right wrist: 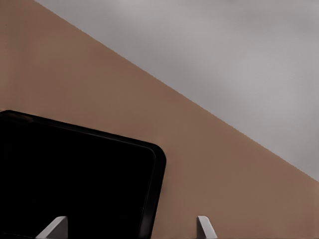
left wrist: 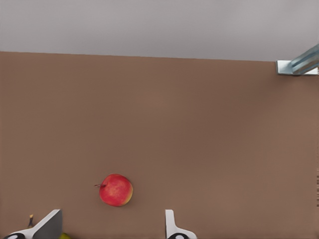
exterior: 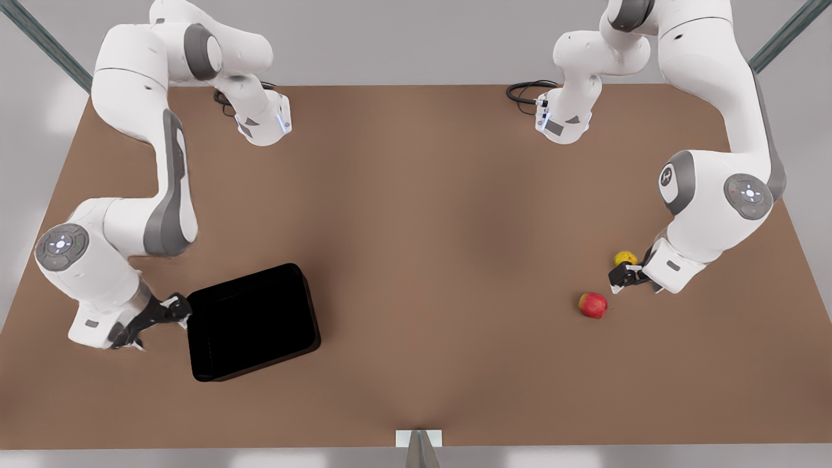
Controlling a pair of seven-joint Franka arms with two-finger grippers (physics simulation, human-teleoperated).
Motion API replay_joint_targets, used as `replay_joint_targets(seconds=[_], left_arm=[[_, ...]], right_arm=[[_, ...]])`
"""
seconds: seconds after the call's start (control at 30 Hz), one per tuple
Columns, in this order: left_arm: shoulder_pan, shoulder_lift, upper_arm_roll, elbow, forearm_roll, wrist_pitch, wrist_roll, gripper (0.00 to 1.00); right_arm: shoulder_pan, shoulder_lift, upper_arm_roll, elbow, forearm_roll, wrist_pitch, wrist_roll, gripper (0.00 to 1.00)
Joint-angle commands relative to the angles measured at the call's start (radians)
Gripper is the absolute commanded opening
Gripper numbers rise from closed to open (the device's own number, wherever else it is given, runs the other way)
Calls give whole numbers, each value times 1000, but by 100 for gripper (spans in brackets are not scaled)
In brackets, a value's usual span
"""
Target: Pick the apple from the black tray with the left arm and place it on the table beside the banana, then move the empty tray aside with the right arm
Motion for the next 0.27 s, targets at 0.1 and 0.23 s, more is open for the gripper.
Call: replay_joint_targets(seconds=[0.1,0.23], left_arm=[[0,-1,0,0,2,-2,-21,100],[2,-1,2,27,13,-2,-20,100]], right_arm=[[1,-86,22,0,52,-133,-235,100],[1,-86,22,-1,51,-134,-232,100]])
